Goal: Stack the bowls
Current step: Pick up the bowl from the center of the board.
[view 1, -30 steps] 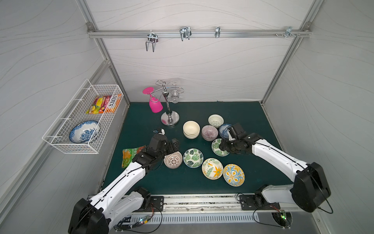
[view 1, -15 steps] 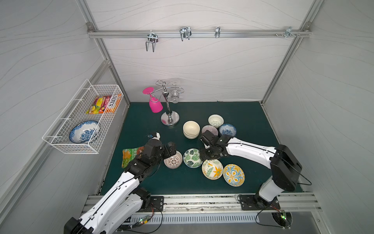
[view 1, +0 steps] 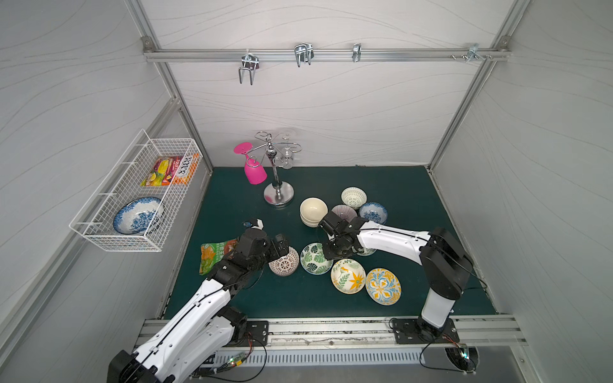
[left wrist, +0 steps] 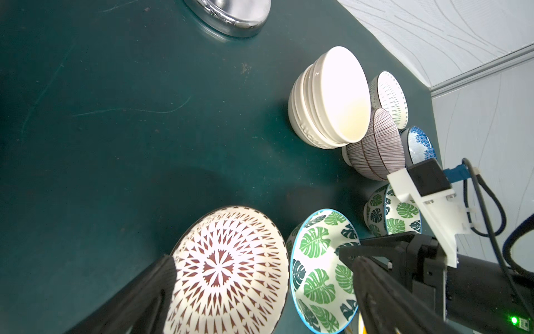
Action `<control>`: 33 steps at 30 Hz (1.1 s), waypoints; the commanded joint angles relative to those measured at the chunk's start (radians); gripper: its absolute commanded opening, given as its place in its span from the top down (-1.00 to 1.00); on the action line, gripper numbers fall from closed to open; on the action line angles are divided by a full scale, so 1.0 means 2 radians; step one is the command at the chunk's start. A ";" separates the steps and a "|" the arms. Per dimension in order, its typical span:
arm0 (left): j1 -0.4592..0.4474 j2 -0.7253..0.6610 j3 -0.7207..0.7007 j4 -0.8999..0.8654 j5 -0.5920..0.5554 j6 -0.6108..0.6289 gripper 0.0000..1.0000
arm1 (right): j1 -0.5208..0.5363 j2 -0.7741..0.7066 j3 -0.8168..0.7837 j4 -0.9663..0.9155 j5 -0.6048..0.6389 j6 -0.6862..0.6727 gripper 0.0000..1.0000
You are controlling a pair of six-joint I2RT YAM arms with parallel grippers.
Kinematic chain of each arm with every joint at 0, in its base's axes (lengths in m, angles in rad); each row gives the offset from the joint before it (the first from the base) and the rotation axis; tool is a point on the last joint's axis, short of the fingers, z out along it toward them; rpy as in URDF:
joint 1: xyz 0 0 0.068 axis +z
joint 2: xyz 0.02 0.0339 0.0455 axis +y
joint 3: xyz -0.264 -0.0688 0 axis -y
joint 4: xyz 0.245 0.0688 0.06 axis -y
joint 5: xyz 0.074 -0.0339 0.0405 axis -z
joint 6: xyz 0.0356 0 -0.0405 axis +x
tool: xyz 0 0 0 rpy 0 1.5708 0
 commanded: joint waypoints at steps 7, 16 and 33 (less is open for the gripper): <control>0.002 0.017 0.016 0.024 0.006 0.009 -1.00 | -0.012 -0.030 -0.028 0.015 -0.002 0.002 0.90; 0.002 0.031 0.021 0.022 0.006 0.006 -1.00 | -0.046 -0.087 -0.032 0.024 -0.029 -0.005 1.00; 0.002 0.042 0.028 0.017 0.002 0.002 -1.00 | -0.232 -0.300 -0.114 0.000 -0.124 0.006 1.00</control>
